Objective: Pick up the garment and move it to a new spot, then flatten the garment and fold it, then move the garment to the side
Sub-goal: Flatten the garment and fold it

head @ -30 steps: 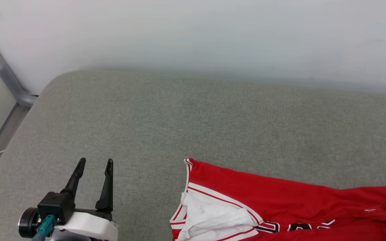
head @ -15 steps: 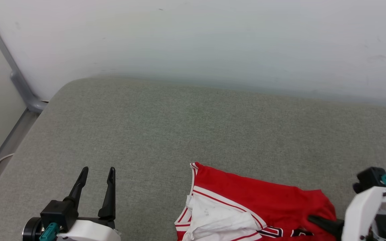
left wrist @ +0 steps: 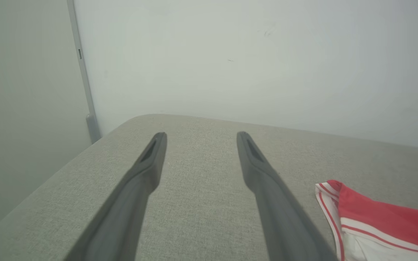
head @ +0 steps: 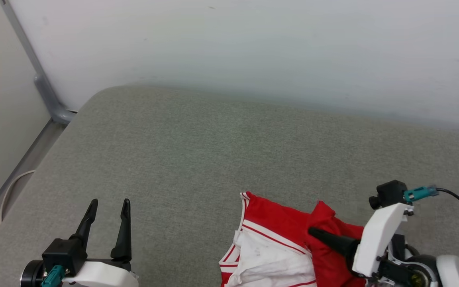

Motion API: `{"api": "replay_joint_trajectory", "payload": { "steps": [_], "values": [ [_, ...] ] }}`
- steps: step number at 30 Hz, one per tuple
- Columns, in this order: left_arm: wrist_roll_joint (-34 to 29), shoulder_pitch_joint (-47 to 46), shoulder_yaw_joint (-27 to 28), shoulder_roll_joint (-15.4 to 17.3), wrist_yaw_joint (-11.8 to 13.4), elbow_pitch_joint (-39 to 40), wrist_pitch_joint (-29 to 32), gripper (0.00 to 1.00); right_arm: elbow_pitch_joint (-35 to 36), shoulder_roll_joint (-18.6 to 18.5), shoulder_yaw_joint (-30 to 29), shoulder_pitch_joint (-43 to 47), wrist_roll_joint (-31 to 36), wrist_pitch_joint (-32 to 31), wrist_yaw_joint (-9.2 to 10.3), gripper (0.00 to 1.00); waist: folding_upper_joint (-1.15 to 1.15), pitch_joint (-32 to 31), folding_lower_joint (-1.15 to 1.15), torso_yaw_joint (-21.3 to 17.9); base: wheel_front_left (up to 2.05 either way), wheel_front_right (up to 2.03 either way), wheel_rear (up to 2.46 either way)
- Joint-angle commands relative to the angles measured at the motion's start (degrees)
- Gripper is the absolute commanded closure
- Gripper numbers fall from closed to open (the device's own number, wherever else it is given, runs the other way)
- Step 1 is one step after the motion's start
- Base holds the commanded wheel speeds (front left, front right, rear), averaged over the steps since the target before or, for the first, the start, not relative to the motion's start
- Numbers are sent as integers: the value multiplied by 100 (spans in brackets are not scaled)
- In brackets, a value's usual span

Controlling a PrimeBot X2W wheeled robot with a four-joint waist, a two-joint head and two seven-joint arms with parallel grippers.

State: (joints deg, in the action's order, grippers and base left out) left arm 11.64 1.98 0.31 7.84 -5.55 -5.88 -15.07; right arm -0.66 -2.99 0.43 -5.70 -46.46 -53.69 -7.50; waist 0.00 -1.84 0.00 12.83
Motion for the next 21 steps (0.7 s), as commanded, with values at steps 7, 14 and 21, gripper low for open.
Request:
{"api": "replay_joint_trajectory", "payload": {
  "steps": [7, 14, 21],
  "values": [
    [-73, -104, 30, -42, -48, -53, -12, 0, -1282, 17, 485, -598, -349, 1207, 3, 100, 0, 12, 0, 303, 0, 0, 0],
    [-90, -82, 10, -50, -87, -72, -12, 0, -2442, 18, 1010, -1047, -205, 2100, 2, 0, 0, 29, 0, 492, 0, 0, 0],
    [-121, -26, 25, -69, -93, -91, -12, 0, -2680, 19, 1693, -1258, -832, 2365, 3, 0, 0, 8, 0, 507, 0, 0, 0]
  ]
}}
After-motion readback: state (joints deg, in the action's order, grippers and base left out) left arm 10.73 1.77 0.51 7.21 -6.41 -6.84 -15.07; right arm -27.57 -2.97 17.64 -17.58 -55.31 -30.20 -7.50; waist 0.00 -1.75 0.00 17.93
